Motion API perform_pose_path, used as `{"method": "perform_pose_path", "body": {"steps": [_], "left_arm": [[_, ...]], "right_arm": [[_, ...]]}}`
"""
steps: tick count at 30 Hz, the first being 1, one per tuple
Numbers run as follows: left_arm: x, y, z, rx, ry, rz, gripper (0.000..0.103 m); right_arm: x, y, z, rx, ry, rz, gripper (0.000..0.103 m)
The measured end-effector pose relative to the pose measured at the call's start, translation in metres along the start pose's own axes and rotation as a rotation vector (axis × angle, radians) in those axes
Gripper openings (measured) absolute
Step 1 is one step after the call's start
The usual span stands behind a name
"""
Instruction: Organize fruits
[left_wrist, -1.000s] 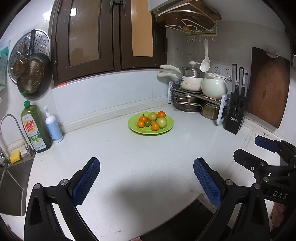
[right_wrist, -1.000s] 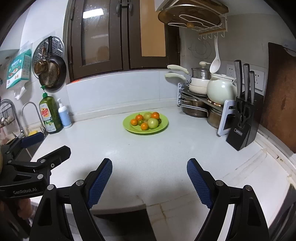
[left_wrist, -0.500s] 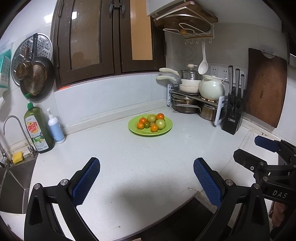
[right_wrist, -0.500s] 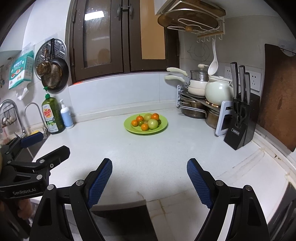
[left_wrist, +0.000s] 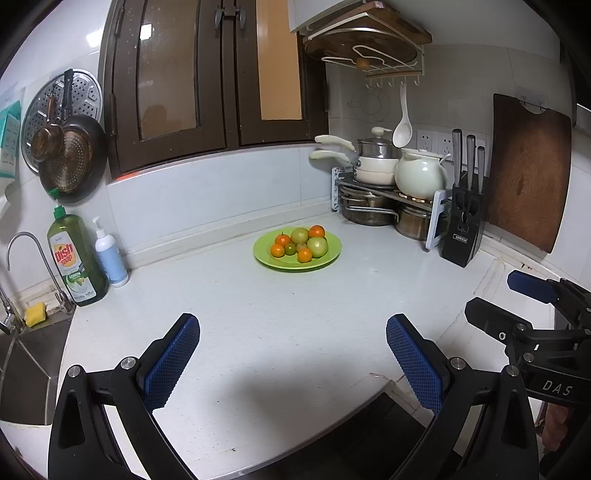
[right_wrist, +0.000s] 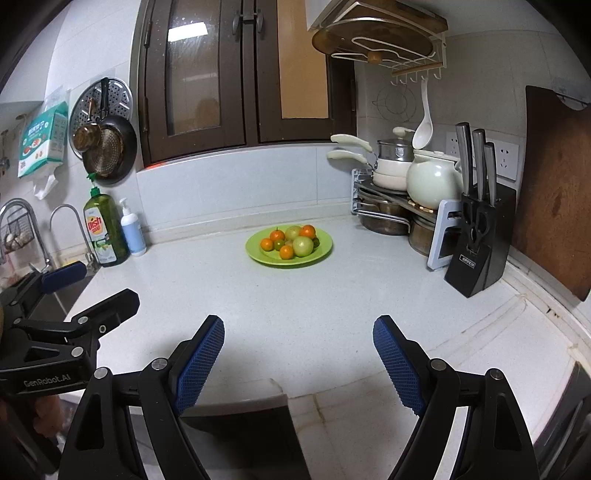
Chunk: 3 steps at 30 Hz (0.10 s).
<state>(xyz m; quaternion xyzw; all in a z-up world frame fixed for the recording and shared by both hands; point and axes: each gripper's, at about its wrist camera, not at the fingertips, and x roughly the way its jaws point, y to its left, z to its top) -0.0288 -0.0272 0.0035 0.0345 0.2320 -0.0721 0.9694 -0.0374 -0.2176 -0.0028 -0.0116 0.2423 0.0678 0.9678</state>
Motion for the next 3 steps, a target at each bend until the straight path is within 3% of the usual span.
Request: {"method": "perform_pose_path", "body": {"steps": [3], "left_arm": [[0.0003, -0.0002, 0.0003, 0.001, 0.001, -0.001, 0.103]], "right_arm": [[-0.0003, -0.0024, -0.0013, 0.003, 0.0, -0.003, 0.083]]}}
